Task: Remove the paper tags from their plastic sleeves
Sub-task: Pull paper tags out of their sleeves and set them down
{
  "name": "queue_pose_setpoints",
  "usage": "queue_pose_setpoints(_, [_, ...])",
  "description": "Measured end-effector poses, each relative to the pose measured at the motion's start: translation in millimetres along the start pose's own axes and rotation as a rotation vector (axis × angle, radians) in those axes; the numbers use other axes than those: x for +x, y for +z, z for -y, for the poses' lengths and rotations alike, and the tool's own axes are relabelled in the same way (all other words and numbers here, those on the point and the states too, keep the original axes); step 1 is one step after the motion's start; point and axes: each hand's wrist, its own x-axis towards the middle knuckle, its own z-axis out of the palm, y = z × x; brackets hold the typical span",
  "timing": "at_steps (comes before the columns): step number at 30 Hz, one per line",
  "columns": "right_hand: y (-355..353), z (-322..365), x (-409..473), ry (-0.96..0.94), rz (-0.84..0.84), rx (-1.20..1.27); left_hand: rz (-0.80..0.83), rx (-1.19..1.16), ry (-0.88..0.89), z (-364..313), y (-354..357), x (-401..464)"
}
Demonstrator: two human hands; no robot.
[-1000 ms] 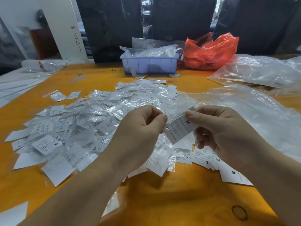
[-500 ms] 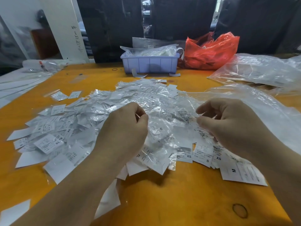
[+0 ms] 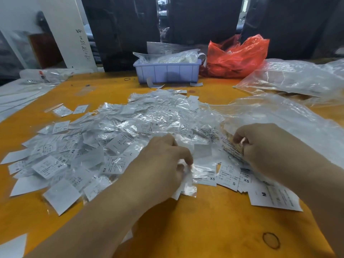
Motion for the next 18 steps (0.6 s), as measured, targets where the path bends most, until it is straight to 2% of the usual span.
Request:
queue_pose_setpoints(4, [-5,1,-3,0.007,-0.048,-0.095,-0.044,0.016,0.029,-1,0,2])
queue_pose_setpoints(7, [-6,5,-9,0.000,-0.013,-0.203,0.061,0.013,0.121,-8,3,0])
queue_pose_setpoints(10, [-8,6,-13,0.030,0.013,-0.264,0.151,0.119,0.186,-11,9,-2])
queue_pose_setpoints(15, [-8,5,-13,0.022,0.035,-0.253,0.050,0.166,0.141,-5,10,0])
queue_pose_setpoints(18, [-6,4,-12,0.012,0.027,-0.251,0.092,0.107,0.184,-8,10,-1])
